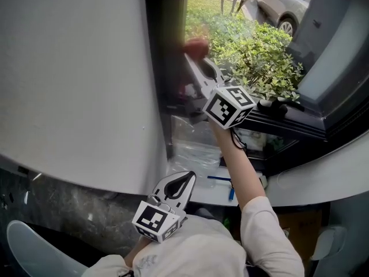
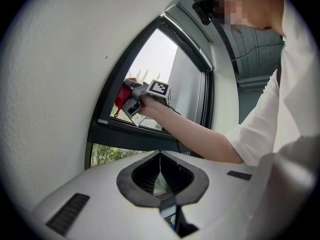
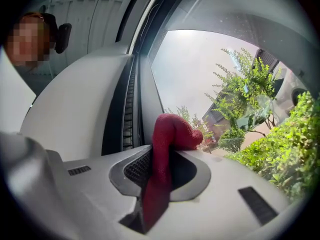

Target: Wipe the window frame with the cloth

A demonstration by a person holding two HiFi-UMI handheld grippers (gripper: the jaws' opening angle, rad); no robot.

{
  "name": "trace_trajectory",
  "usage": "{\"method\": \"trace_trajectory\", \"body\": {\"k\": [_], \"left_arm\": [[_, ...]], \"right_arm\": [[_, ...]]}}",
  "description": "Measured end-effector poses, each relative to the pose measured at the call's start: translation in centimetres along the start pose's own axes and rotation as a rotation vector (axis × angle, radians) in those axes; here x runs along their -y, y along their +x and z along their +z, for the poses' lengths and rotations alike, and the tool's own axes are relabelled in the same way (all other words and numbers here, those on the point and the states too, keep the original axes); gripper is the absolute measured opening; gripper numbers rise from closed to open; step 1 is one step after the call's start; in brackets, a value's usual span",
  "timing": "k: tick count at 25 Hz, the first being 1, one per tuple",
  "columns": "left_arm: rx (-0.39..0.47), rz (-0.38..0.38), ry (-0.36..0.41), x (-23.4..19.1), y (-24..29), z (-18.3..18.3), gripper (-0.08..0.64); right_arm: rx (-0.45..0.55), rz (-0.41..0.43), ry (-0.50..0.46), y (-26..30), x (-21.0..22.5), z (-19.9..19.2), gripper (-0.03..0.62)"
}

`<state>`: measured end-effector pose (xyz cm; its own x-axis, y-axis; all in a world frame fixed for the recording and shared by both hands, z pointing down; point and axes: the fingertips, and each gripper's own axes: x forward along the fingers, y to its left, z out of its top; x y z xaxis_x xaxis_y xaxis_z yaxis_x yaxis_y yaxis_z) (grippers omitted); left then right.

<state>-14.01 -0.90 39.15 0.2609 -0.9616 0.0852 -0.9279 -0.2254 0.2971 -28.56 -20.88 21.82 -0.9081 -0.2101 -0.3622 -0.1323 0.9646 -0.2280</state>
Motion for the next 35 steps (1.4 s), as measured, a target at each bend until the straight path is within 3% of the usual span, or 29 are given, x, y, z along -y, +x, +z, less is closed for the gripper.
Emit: {"method": "trace_trajectory", "body": {"k": [16,28,35], "left_arm": [[0.009,-0.031,0.008,1.0,0.0,0.4,0.011],[0.023,-0.046,0.014,1.5,-0.1,0.4,0.011],[0.024,-0.025,0.010,1.2,-0.6,0.5,0.011]], "right_arm": [[-0.146,-0.057,-0.027,-1.1,0.6,-3.4,0.072],[-0.366,-0.118,-0.129,-1.8,0.9,-6.1,0.071],[-0.540,-0.117,-0.318,-2.8,0.7,-6.5,0.072]]}}
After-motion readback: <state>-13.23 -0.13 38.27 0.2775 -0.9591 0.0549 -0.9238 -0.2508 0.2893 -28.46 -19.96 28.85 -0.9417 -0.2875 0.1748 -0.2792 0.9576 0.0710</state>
